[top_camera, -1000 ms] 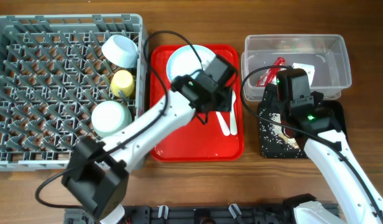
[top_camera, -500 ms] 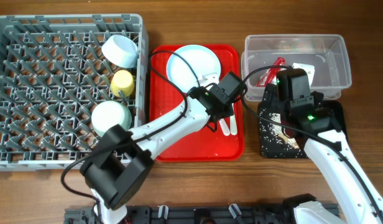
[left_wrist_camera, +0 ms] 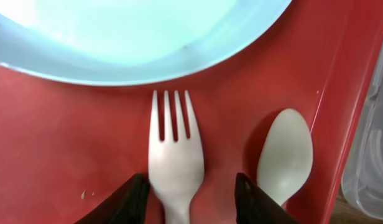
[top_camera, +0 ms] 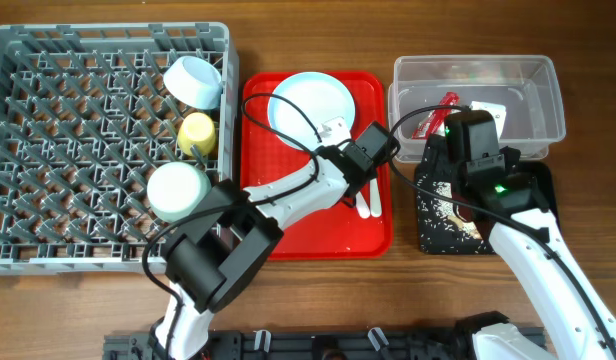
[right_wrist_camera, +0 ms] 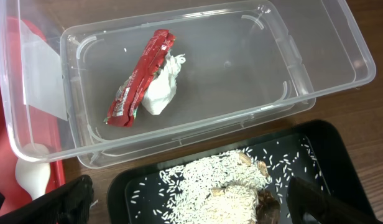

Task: Sort waste into correct bins and load items into the dishwasher rack
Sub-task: 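Lower the left gripper and grasp the white fork, then carry the fork left and drop it into the rack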

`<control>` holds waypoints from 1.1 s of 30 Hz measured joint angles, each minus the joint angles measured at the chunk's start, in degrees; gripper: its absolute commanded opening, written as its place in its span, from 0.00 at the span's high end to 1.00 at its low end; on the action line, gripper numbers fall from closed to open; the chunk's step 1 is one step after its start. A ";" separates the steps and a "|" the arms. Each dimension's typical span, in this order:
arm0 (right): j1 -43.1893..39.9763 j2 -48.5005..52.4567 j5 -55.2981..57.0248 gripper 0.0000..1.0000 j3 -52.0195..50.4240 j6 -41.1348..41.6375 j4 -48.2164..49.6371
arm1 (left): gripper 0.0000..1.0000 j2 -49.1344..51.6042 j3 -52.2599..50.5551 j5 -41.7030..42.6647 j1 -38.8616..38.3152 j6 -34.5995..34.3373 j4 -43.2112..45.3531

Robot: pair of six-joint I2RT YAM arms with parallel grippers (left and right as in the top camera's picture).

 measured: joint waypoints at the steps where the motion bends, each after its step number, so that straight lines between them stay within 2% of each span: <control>1: 0.00 0.00 0.02 0.00 0.00 0.00 0.00 | 0.61 0.26 0.07 -0.26 0.00 -0.02 0.33; 3: 0.00 0.00 0.02 0.00 0.00 0.00 0.00 | 0.75 0.72 0.46 -0.83 0.02 -0.17 0.76; 7: 0.00 0.00 0.02 0.00 0.00 0.00 0.00 | 0.91 1.27 0.59 -1.57 0.07 -0.70 1.03; 9: 0.00 0.00 0.02 0.00 0.00 0.00 0.00 | 0.96 1.33 0.59 -1.68 0.07 -0.72 0.76; 15: 0.00 0.00 0.02 0.00 0.00 0.00 0.00 | 0.96 1.20 0.90 -1.68 0.11 -0.94 -1.14; 23: 0.00 0.00 0.02 0.00 0.00 0.00 0.00 | 0.96 -3.78 -0.37 -1.64 0.11 0.85 -9.29; 27: 0.00 0.00 0.02 0.00 0.00 0.00 0.00 | 0.96 -13.14 -0.44 -3.65 0.13 7.34 -12.81; 29: 0.00 0.00 0.02 0.00 0.00 0.00 0.00 | 0.93 -19.71 -0.44 -5.11 0.52 13.20 -13.07; 33: 0.00 0.00 0.02 0.00 0.00 0.00 0.00 | 0.96 -31.47 -0.44 -7.56 5.16 26.29 -13.20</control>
